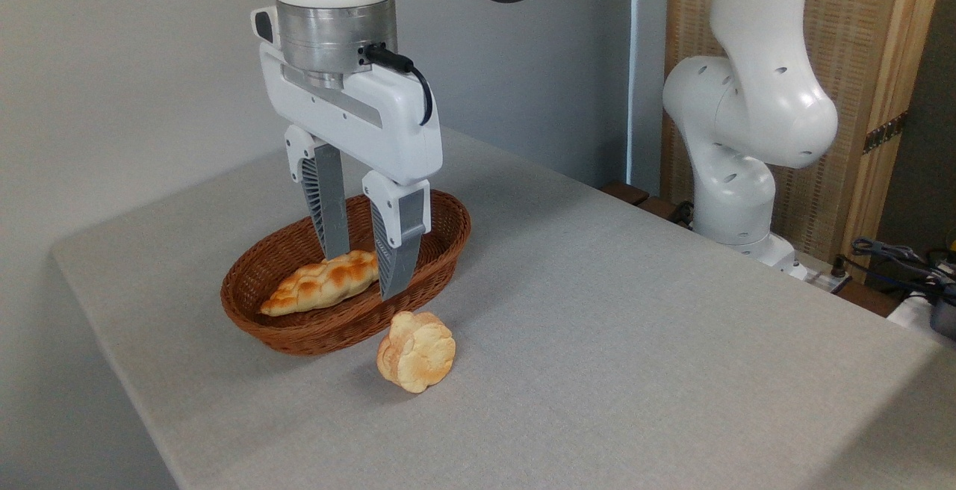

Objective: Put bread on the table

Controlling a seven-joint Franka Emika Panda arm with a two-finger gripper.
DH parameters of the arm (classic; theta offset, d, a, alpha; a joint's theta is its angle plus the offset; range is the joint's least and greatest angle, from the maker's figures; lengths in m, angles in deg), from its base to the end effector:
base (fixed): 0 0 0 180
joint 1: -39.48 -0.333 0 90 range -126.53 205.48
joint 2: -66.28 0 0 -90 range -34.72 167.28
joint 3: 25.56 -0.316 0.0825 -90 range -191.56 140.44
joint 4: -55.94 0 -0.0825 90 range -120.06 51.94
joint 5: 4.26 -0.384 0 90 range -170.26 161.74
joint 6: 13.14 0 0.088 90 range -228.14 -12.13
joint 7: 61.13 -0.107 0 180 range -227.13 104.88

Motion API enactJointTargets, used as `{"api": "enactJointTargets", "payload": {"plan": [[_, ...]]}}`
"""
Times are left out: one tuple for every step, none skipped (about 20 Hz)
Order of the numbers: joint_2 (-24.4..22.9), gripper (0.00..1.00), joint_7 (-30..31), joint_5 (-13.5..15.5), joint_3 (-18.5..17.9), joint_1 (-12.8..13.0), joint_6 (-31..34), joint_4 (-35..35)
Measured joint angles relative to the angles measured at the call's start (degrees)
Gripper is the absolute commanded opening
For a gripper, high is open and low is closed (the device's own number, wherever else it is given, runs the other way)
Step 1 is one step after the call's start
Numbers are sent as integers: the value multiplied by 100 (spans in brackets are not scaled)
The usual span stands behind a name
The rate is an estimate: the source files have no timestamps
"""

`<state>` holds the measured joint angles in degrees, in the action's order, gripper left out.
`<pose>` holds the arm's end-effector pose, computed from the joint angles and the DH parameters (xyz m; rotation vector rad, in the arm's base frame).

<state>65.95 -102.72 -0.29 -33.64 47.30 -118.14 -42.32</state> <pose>0.5729 -0.0028 0.5830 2.9210 -1.0787 0.2179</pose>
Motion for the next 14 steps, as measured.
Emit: {"api": "enactJointTargets", "payload": {"plan": [[0,100,0,0,1,0,0,0],[1,100,0,0,1,0,4,0],[5,100,0,0,2,0,13,-2],[10,100,0,0,5,0,23,-5],[18,100,0,0,9,1,34,-9],[27,100,0,1,17,3,43,-18],[34,100,0,3,30,14,51,-40],[37,100,0,3,45,36,56,-76],[37,100,0,3,68,68,57,-137],[38,100,0,4,105,94,56,-209],[39,100,0,4,157,114,47,-282],[40,100,0,4,224,133,30,-364],[39,100,0,4,280,144,10,-433],[40,100,0,4,341,162,-21,-520]]}}
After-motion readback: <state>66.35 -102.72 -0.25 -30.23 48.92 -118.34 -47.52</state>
